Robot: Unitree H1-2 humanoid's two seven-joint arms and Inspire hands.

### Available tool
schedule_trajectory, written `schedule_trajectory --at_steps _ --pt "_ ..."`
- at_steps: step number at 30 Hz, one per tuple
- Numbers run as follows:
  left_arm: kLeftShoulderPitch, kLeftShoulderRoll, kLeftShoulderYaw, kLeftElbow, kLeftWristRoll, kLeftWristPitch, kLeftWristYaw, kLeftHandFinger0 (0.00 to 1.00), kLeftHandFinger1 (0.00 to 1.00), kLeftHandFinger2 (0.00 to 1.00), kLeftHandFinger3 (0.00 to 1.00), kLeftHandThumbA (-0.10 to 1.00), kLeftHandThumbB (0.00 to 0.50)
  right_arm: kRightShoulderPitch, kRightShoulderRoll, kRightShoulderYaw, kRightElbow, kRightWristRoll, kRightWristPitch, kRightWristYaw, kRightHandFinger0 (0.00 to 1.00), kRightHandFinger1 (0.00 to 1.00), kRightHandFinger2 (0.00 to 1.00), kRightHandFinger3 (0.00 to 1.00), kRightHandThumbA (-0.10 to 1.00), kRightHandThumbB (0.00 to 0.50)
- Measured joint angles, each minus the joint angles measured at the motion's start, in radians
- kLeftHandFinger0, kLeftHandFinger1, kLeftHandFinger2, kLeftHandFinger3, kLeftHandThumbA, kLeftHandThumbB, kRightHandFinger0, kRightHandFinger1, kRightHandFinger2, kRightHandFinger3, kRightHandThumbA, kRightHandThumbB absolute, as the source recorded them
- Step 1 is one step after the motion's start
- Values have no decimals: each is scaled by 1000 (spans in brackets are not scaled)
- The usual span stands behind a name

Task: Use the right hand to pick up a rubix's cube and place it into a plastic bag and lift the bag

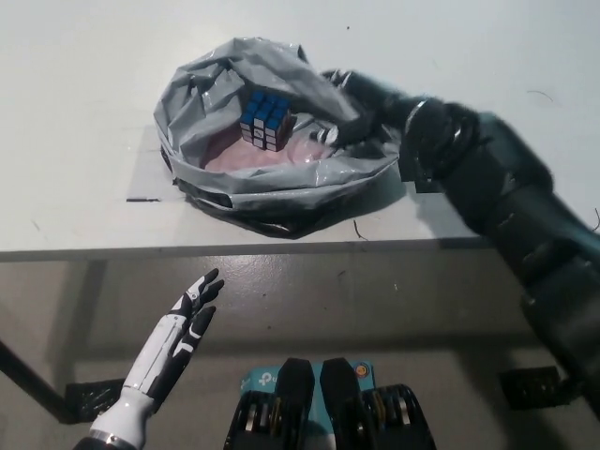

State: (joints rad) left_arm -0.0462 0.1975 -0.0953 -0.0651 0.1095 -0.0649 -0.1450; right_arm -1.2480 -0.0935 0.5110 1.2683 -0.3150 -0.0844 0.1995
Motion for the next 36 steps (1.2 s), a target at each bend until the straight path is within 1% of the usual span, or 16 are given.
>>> schedule_trajectory --at_steps 5,6,7,8,9,10,11,12,13,14,16,17,21,26,32,36 --pt "0 0 1 0 0 0 0 974 1000 1000 1000 1000 108 10 25 72 33 -63 16 -21 1000 1000 1000 1000 541 483" --pt "0 0 1 0 0 0 0 975 1000 1000 1000 1000 109 10 27 86 38 -82 25 -32 1000 1000 1000 1000 507 431" --pt "-1 0 1 0 0 0 0 975 1000 1000 1000 1000 110 10 27 96 44 -95 32 -46 1000 1000 1000 1000 498 434" --pt "-1 0 1 0 0 0 0 975 1000 1000 1000 1000 109 10 27 99 47 -100 35 -52 1000 1000 1000 1000 403 377" --pt "-1 0 1 0 0 0 0 973 1000 1000 1000 1000 108 10 27 101 52 -108 40 -63 479 584 730 855 210 280" --pt "-1 0 1 0 0 0 0 971 1000 1000 1000 1000 103 10 27 102 57 -115 46 -75 197 305 464 622 15 233" --pt "-1 0 1 0 0 0 0 969 1000 1000 1000 1000 100 10 27 101 59 -121 50 -92 39 114 308 455 -77 180" --pt "-1 0 1 0 0 0 0 968 1000 1000 1000 1000 98 11 27 99 59 -125 52 -112 8 89 346 465 -95 154" --pt "-1 0 1 1 0 0 0 967 1000 1000 1000 1000 98 13 26 94 59 -127 51 -132 2 125 461 530 -99 133" --pt "-1 0 1 1 0 0 0 965 1000 1000 1000 1000 100 13 26 94 59 -127 51 -132 0 257 647 701 -100 124" --pt "-1 0 1 1 0 0 0 963 1000 1000 1000 998 114 22 26 71 56 -126 49 -177 0 335 749 837 -100 136" --pt "-1 0 1 1 0 0 0 967 1000 1000 1000 995 120 29 26 50 52 -124 46 -207 0 337 746 841 -100 150" --pt "-1 0 0 1 0 2 0 990 1000 1000 1000 1000 140 43 24 -38 10 -114 40 -272 0 321 696 772 -100 173" --pt "-3 0 -1 0 2 4 0 994 1000 1000 1000 990 150 40 21 -131 -97 -90 41 -308 40 407 747 845 -51 185" --pt "-4 0 -1 0 4 8 0 994 1000 1000 1000 968 165 38 23 -217 -233 -61 66 -304 0 398 696 655 -88 193" --pt "-4 0 -1 -1 4 9 0 978 1000 1000 1000 924 140 37 26 -286 -379 -17 117 -263 0 364 633 544 34 187"
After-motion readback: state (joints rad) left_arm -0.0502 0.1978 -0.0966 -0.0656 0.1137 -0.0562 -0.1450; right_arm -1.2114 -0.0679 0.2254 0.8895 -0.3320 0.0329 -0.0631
